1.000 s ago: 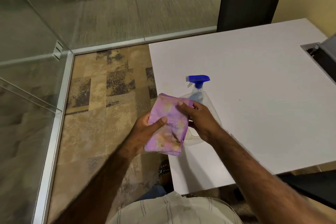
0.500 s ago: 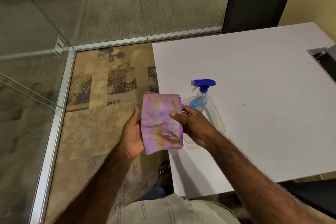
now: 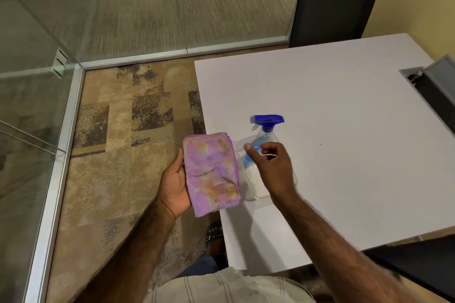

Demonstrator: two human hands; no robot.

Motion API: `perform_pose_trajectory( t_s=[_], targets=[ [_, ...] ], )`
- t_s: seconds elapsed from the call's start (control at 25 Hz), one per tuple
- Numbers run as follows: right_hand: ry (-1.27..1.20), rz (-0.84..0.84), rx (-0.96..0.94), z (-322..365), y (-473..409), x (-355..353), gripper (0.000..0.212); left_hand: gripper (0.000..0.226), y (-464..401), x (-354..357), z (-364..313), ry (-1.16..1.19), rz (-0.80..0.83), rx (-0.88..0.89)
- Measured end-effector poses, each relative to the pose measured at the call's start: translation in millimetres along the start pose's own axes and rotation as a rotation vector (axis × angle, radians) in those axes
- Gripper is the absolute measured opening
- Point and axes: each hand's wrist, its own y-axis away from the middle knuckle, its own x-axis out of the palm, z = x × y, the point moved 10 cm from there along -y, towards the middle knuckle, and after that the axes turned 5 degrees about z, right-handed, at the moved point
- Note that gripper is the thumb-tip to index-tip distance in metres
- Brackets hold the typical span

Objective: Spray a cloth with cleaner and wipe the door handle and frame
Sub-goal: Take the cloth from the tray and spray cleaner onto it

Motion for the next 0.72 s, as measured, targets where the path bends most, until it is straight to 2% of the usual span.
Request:
perform_pose_trajectory(
  t_s=[0.08,0.16,0.28,0.36,0.52,0.72],
  targets=[
    [0.021,-0.109,-0.036,1,-11,-24,0.067,0.075,-3,-5,-10,-0.004,-0.029,0.032],
    [0.068,-0.093,-0.083,9,-29,-35,0.086,0.08,-4,-7,-19,-0.012,-0.038,0.061],
    [0.167,0.146,-0.075,24,-61,-21,0.11,0.085,-5,-9,-27,-0.039,-0.058,0.1],
    [0.227,0.3,-0.096,38,-75,-5,0.113,0.088,-5,-11,-29,-0.072,-0.092,0.118],
    [0.256,0.479,-0.181,57,-86,21,0.103,0.089,-4,-10,-35,-0.11,-0.124,0.134],
    [0.195,0.516,-0.18,51,-88,33,0.054,0.088,1,-16,-43,-0.136,-0.151,0.15]
  ],
)
